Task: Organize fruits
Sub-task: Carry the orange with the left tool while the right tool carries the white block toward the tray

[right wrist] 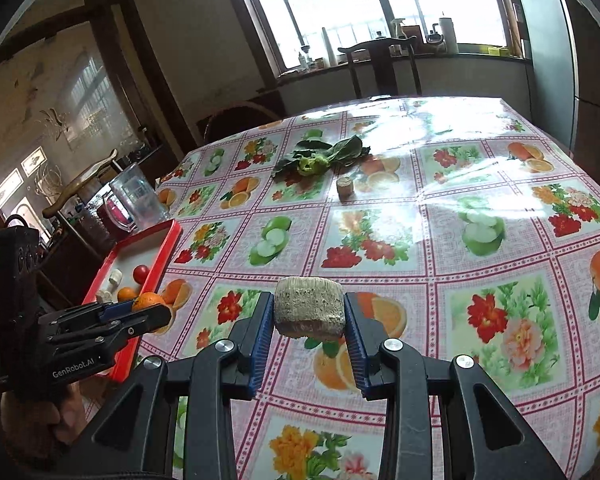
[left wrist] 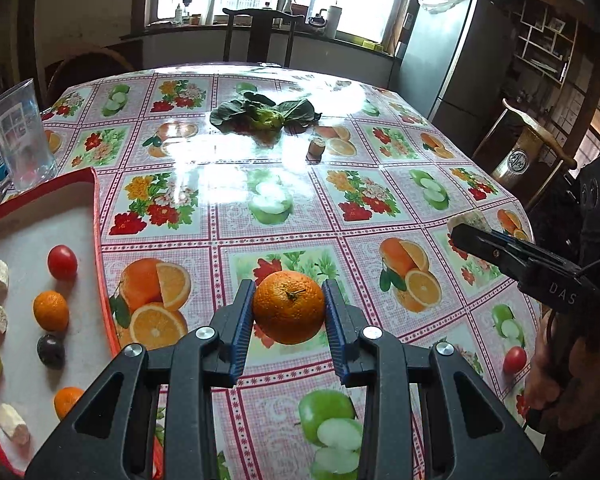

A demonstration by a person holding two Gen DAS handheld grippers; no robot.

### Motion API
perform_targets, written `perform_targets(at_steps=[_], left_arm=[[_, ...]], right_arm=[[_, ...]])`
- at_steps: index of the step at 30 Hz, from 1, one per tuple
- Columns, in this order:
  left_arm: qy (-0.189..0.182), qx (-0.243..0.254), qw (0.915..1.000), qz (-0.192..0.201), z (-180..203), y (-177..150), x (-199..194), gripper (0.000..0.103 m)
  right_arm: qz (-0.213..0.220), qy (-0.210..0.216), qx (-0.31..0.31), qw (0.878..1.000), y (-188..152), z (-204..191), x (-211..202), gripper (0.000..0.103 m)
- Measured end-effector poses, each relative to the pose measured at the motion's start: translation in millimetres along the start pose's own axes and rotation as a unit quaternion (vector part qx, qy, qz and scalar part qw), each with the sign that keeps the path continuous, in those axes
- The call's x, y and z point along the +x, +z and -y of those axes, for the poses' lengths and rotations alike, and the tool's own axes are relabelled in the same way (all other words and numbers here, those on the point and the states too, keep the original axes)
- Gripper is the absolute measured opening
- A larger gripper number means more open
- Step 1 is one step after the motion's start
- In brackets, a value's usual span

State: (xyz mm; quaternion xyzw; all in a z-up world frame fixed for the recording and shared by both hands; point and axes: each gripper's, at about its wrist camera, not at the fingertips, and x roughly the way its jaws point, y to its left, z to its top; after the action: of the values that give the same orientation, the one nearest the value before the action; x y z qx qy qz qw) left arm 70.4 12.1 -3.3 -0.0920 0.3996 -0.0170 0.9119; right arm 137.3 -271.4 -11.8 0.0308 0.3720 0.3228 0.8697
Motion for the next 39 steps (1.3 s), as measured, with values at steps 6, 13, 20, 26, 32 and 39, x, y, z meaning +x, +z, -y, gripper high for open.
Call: perform_targets(at_steps=[6,13,20,26,32,39], left_arm=[[0.004,-0.023,0.9997,0.009,-22,-22,-23,0.031],[0.02,-0.049,0.9984,0.02,-47,-39,-44,0.031],[0.032,-0.068,0.9968,0.029,-64,-51,-61,0.031],[0.038,-0.081,0.9954,0.034,-75,-63,-72,0.031],[0.044,-0.088,0.9944,0.039,-85,-68,-80,0.031],[0.047,-0.097,0.9933,0.041,-94,-74,-85,0.031]], right_arm=[[-0.012,0.018,-0.013,1.0,-17,-29,0,0.035],[-0.026,0.039,-0.034,0.998,-25,-61,9,0.035],[-0.033,0.061,-0.053,0.996,-31,-92,15,0.035],[-0.041,0.08,-0.066,0.994,-36,-114,18,0.035],[-0.046,0.089,-0.079,0.992,-38,-131,22,0.035],[-0.051,0.096,-0.089,0.99,-40,-147,25,0.035]])
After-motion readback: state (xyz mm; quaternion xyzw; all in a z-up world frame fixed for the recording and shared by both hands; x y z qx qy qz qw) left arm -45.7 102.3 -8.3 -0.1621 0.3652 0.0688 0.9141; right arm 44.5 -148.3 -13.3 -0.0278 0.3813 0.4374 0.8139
